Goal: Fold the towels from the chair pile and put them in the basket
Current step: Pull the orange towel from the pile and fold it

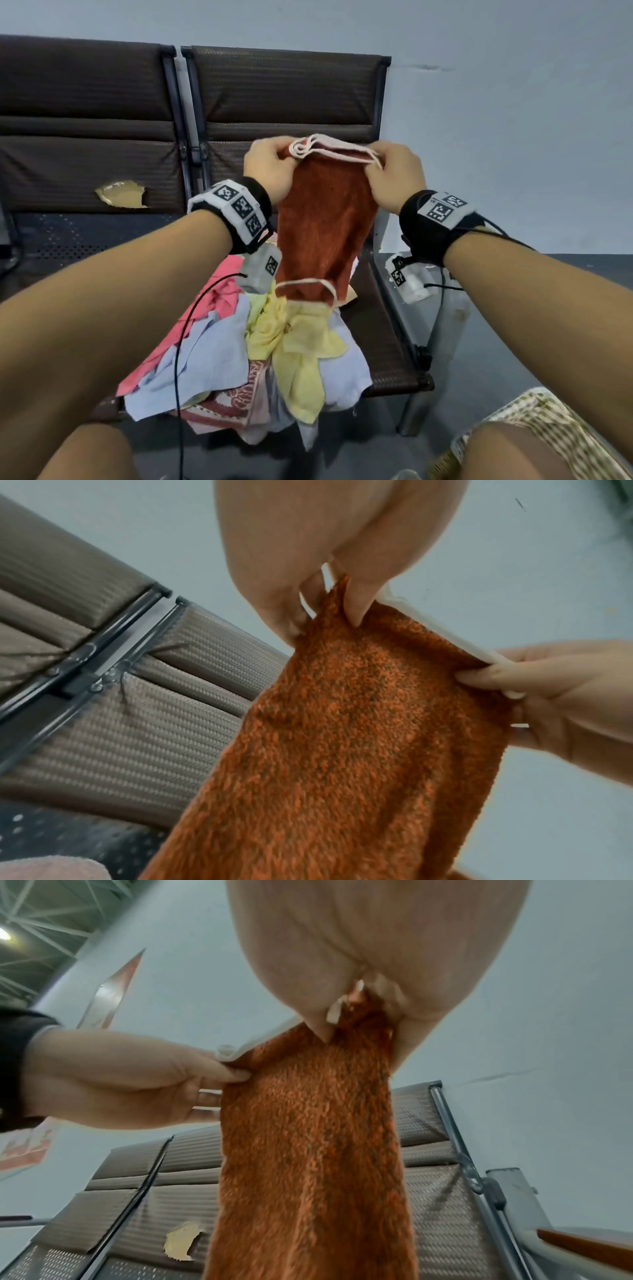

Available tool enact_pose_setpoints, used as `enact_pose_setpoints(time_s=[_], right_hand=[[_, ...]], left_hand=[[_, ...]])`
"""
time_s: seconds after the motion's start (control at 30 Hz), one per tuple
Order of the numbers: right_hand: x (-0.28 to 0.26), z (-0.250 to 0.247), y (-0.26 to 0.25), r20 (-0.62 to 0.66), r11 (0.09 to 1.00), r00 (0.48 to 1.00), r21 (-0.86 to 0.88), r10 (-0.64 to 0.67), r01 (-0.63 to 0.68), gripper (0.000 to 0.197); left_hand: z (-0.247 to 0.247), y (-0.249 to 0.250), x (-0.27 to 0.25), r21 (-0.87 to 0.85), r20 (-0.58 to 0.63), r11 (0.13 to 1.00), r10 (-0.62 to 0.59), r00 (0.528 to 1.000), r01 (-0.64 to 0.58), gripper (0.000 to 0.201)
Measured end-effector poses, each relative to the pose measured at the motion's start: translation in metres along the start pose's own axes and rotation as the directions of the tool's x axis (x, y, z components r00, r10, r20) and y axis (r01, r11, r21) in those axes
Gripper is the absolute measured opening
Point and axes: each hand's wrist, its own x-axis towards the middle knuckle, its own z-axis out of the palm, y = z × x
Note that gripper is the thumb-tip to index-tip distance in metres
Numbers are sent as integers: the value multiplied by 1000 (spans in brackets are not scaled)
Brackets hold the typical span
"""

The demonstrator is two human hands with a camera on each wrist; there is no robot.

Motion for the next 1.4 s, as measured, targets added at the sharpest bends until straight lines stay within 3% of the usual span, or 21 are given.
enact_pose_setpoints(time_s=[0.07, 0.13, 0.23, 0.3, 0.37, 0.43, 0.5, 0.53, 0.6, 0.67, 0.77, 0.87, 0.9, 0.97, 1.07, 1.13, 1.23, 1.3, 1.37, 1.4], right_hand=[[0, 3, -5, -70, 998, 997, 52, -41, 45, 29], [-6, 10, -4, -31, 996, 998, 77, -50, 53, 26], [-29, 25, 10, 144, 998, 989, 61, -36, 27, 20], [-53, 37, 23, 358, 1000, 934, 21, -11, 3, 19], [-83, 50, 36, 591, 999, 807, -44, 14, 15, 25], [-109, 65, 48, 767, 996, 639, -89, 53, 24, 24], [-131, 78, 60, 870, 989, 473, -102, 141, -107, 23], [-140, 84, 67, 900, 974, 399, -104, 178, -201, 26], [-150, 91, 76, 916, 934, 330, -110, 228, -341, 29], [-151, 96, 84, 912, 878, 335, -53, 237, -476, 27], [-143, 102, 94, 898, 692, 370, 110, 239, -714, 8], [-130, 114, 102, 872, 616, 388, 134, 298, -776, 13], [-126, 121, 105, 839, 613, 418, 134, 349, -779, 17], [-116, 138, 113, 712, 622, 534, 174, 456, -764, 26], [-103, 164, 122, 510, 691, 690, 231, 514, -685, 29], [-98, 177, 127, 427, 746, 746, 212, 511, -632, 30], [-95, 188, 129, 370, 838, 807, 119, 460, -532, 39], [-98, 188, 126, 369, 918, 859, 33, 355, -394, 48], [-108, 183, 119, 408, 978, 893, 5, 189, -208, 38], [-115, 180, 114, 463, 992, 879, 7, 109, -126, 29]], left_hand=[[-5, 1, 7, -116, -6, 993, 16, 1000, -16, 19], [-9, -7, 1, -164, 2, 986, 5, 1000, -5, 19], [-11, -33, -30, -159, 102, 980, -105, 989, 121, 31], [-12, -53, -62, -68, 240, 964, -233, 942, 256, 30], [-12, -71, -96, 80, 426, 929, -360, 830, 362, 21], [-11, -87, -126, 236, 576, 861, -497, 648, 451, 22], [-11, -97, -147, 368, 670, 795, -587, 455, 483, 22], [-11, -100, -154, 408, 691, 768, -613, 382, 494, 20], [-11, -104, -159, 438, 695, 729, -645, 317, 526, 17], [-8, -109, -156, 425, 673, 723, -655, 343, 545, 11], [2, -123, -146, 315, 596, 759, -626, 503, 570, 6], [16, -141, -136, 108, 497, 797, -560, 662, 594, 12], [21, -146, -134, 61, 459, 816, -534, 710, 574, 14], [34, -157, -129, 26, 349, 835, -523, 778, 550, 18], [48, -174, -121, 40, 196, 798, -597, 778, 602, 42], [53, -187, -119, 197, 190, 786, -617, 764, 586, 57], [61, -209, -124, 353, 146, 798, -562, 814, 488, 51], [62, -218, -126, 329, 100, 810, -542, 834, 486, 45], [61, -220, -126, 322, 98, 809, -546, 832, 493, 45], [59, -219, -126, 317, 90, 813, -538, 838, 488, 45]])
